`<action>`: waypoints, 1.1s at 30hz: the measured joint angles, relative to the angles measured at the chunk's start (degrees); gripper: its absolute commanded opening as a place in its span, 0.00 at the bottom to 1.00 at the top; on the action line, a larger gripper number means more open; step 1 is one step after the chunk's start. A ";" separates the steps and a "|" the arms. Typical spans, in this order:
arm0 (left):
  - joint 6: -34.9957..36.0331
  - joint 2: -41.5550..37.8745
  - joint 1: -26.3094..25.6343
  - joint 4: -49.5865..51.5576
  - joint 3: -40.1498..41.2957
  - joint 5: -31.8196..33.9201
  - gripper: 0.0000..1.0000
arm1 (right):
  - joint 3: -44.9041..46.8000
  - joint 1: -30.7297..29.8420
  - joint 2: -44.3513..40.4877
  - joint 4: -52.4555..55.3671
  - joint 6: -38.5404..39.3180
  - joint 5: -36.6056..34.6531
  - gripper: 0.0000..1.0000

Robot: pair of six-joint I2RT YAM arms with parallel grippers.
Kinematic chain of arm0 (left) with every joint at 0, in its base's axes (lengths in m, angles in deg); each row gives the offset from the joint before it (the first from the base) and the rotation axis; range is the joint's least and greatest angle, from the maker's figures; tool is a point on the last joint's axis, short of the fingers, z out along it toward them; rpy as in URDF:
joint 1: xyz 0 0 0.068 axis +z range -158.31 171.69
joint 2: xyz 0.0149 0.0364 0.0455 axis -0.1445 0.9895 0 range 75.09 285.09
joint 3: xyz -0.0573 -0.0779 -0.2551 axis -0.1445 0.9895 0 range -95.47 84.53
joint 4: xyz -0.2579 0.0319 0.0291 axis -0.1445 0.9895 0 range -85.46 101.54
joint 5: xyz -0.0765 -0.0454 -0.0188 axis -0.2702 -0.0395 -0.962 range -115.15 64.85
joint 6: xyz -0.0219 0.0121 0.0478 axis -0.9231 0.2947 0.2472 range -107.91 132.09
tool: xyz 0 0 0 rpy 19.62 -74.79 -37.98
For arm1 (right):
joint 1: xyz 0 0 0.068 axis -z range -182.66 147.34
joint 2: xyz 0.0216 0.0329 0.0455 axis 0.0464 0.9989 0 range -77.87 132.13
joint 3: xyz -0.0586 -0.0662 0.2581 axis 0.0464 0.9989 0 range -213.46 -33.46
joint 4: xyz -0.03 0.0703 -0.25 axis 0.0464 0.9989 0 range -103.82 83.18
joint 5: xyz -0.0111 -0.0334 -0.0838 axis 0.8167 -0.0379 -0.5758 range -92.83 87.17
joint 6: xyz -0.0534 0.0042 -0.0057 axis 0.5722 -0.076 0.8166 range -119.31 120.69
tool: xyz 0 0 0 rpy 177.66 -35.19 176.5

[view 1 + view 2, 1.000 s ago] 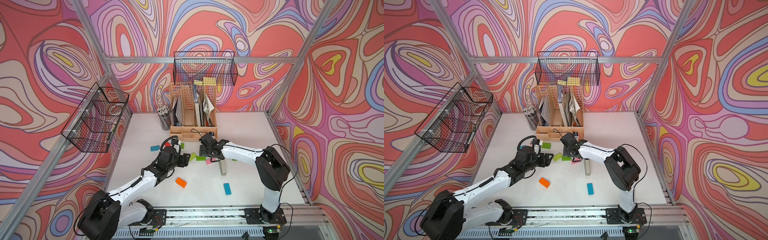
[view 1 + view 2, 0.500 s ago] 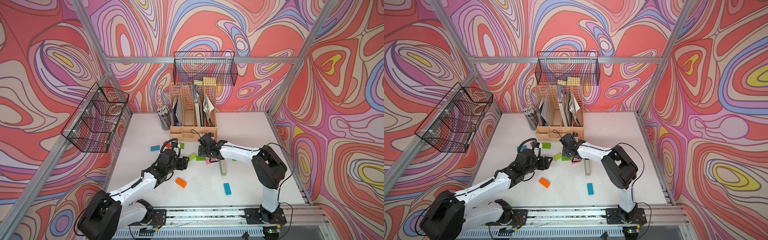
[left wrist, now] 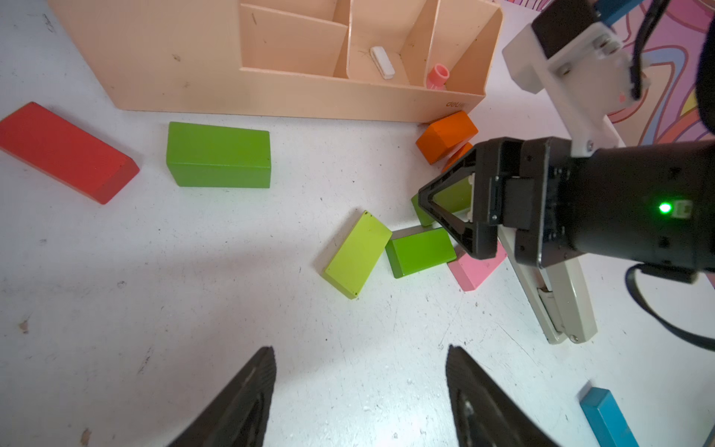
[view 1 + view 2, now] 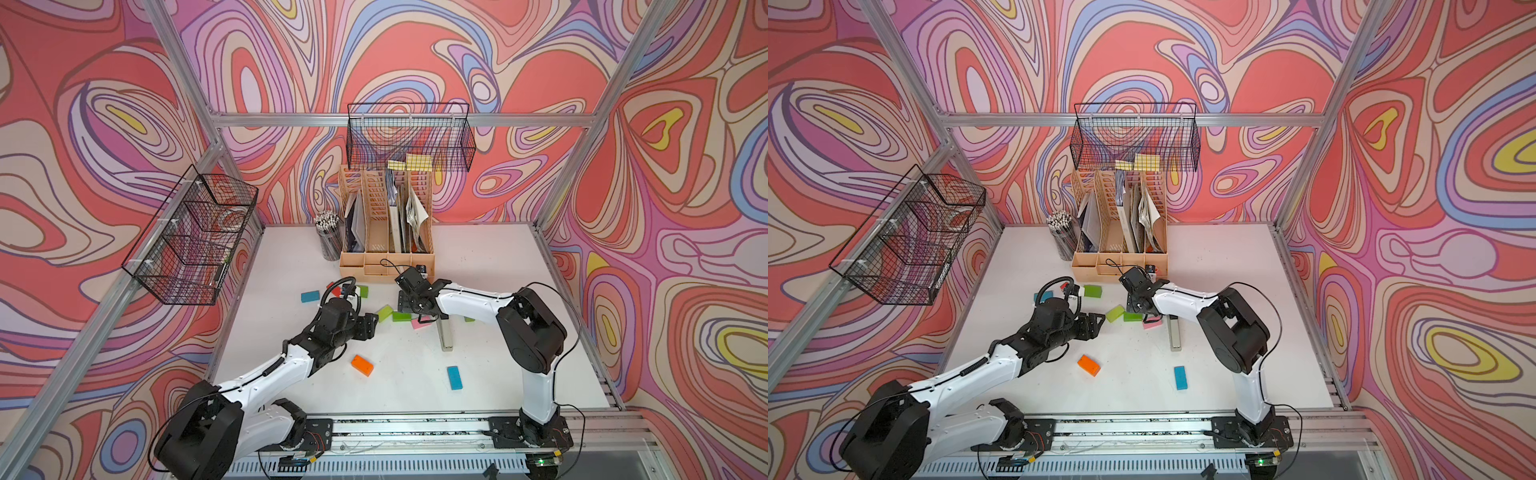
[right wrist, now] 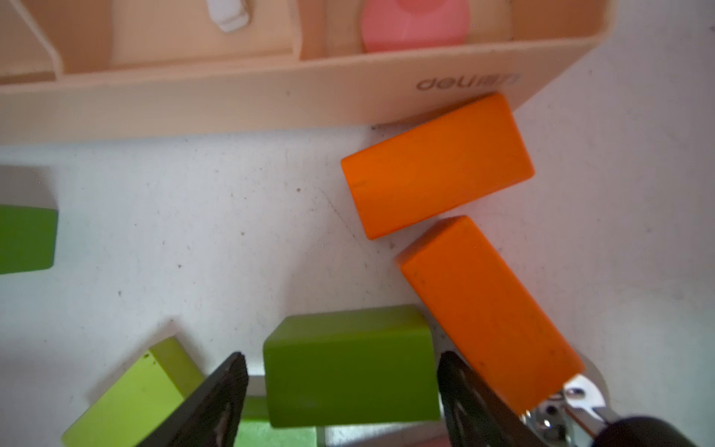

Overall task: Assemble the letter c with building blocks
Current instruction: Pick up the building block from the center of the board.

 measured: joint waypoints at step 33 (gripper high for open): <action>0.28 0.00 0.00 0.07 0.00 -0.09 0.72 | 1.66 0.13 -19.02 4.37 7.08 -2.58 0.55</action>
